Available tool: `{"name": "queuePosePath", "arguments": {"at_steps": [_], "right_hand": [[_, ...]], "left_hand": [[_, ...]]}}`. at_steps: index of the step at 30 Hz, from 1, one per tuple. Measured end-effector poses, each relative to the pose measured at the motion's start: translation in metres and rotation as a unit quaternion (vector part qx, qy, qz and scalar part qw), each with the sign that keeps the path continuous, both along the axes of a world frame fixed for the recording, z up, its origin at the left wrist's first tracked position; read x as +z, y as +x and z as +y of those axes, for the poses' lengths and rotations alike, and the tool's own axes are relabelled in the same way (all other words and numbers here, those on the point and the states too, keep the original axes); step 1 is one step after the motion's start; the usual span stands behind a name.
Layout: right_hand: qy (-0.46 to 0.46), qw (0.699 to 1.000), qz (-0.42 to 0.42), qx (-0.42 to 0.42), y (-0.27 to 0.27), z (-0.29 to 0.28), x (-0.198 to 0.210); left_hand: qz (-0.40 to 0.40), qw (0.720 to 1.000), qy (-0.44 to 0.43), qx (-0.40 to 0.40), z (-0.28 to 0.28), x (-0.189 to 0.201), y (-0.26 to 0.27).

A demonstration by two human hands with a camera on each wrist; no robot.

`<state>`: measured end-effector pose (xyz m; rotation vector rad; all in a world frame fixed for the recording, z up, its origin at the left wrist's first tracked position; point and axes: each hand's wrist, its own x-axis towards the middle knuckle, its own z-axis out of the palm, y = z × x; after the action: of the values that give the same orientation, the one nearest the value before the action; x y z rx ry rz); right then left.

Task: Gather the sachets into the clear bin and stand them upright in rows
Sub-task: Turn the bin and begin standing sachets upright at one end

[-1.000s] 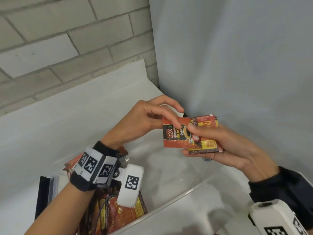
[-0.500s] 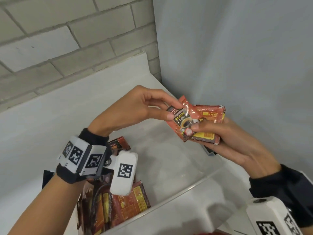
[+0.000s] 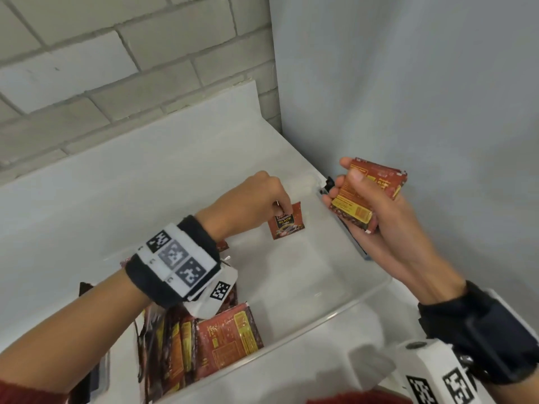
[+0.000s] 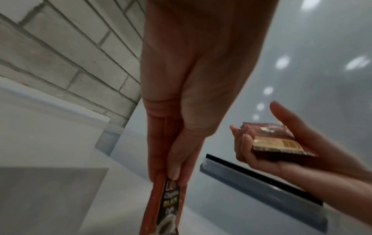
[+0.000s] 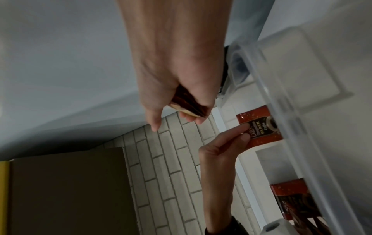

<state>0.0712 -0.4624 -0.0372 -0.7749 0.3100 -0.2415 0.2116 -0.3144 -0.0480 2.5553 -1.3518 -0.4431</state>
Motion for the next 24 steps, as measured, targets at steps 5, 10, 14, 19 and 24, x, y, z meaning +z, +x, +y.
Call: {"name": "queuePosePath", "arguments": {"at_steps": [5,10,14,19,24], "right_hand": [[0.01,1.0,-0.011,0.007,0.0,0.001,-0.001],[0.005,1.0,-0.01,0.005,0.0,0.0,-0.001],[0.004,1.0,-0.011,0.009,0.0,0.0,-0.002],[0.003,1.0,-0.01,0.007,0.001,-0.001,-0.004],[-0.003,1.0,-0.008,0.005,0.001,-0.001,-0.004]], "left_hand": [[-0.025,1.0,0.014,0.003,-0.004,-0.015,0.004],[-0.076,0.996,0.028,-0.024,-0.006,-0.017,0.001],[-0.097,0.995,0.021,-0.03,-0.006,-0.016,0.001],[-0.099,0.994,0.02,-0.031,-0.007,-0.014,0.001],[-0.097,0.994,0.013,-0.039,-0.006,-0.013,-0.001]]}}
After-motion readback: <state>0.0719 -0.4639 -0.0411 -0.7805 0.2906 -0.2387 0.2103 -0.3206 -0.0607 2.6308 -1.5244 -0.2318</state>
